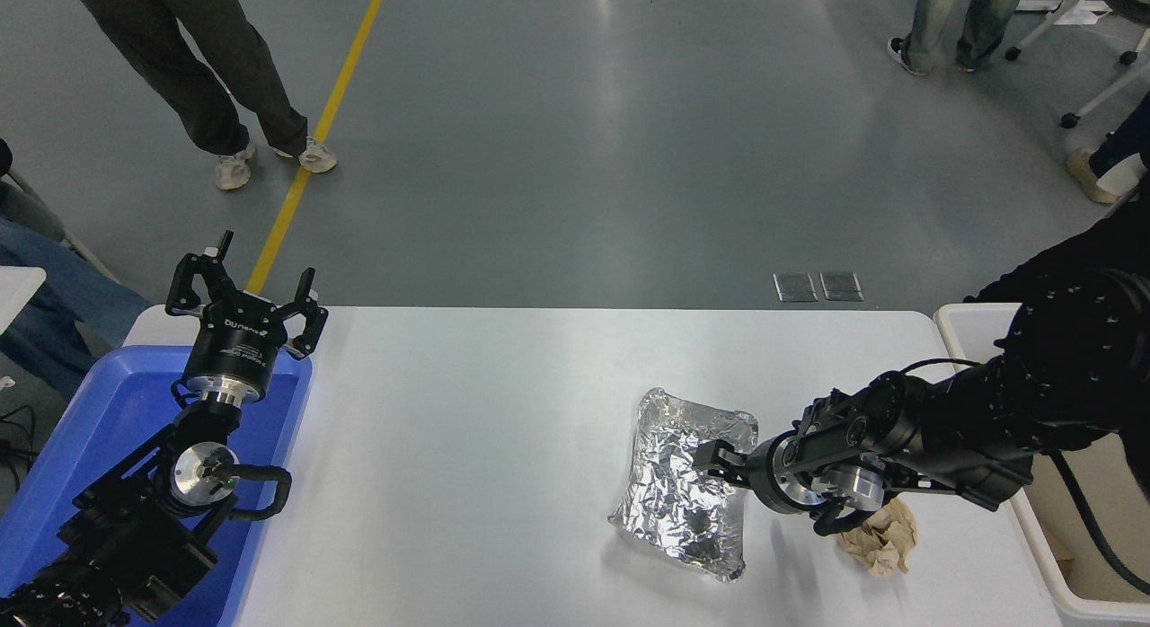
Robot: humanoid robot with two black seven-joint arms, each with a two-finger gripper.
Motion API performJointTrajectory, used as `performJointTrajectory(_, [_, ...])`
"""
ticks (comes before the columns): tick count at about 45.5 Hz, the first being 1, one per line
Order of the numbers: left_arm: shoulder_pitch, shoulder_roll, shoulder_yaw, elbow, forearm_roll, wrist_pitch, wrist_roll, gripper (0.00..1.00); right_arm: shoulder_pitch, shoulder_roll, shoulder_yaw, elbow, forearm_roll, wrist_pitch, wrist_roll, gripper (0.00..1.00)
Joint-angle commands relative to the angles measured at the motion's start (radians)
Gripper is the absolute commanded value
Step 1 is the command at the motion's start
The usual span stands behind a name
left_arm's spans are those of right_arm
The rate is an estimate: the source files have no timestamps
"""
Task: Pick up foil plate and place in dustbin
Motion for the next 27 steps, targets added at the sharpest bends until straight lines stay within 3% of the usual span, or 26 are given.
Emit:
performJointTrajectory(1, [0.000, 0.000, 0.000, 0.000, 0.000, 0.000, 0.000, 0.98, -0.034, 0.006, 0.001, -0.024, 0.003, -0.007, 0.000, 0.98])
performJointTrajectory(9, [0.000, 0.000, 0.000, 0.001, 0.000, 0.000, 0.000, 0.98, -0.038, 0.006, -0.001, -0.024, 0.003, -0.009, -0.002, 0.91])
performJointTrajectory(18, [0.000, 0.000, 0.000, 0.000, 0.000, 0.000, 0.000, 0.98, -0.038, 0.006, -0.001, -0.024, 0.003, -0.022, 0.000, 0.90])
performJointTrajectory(23, [0.000, 0.000, 0.000, 0.000, 0.000, 0.000, 0.000, 0.98, -0.038, 0.006, 0.001, -0.023, 0.003, -0.045, 0.000, 0.85])
performJointTrajectory(27, [0.000, 0.000, 0.001, 0.001, 0.000, 0.000, 0.000, 0.98, -0.037, 0.009, 0.002, -0.015, 0.003, -0.071, 0.000, 0.77])
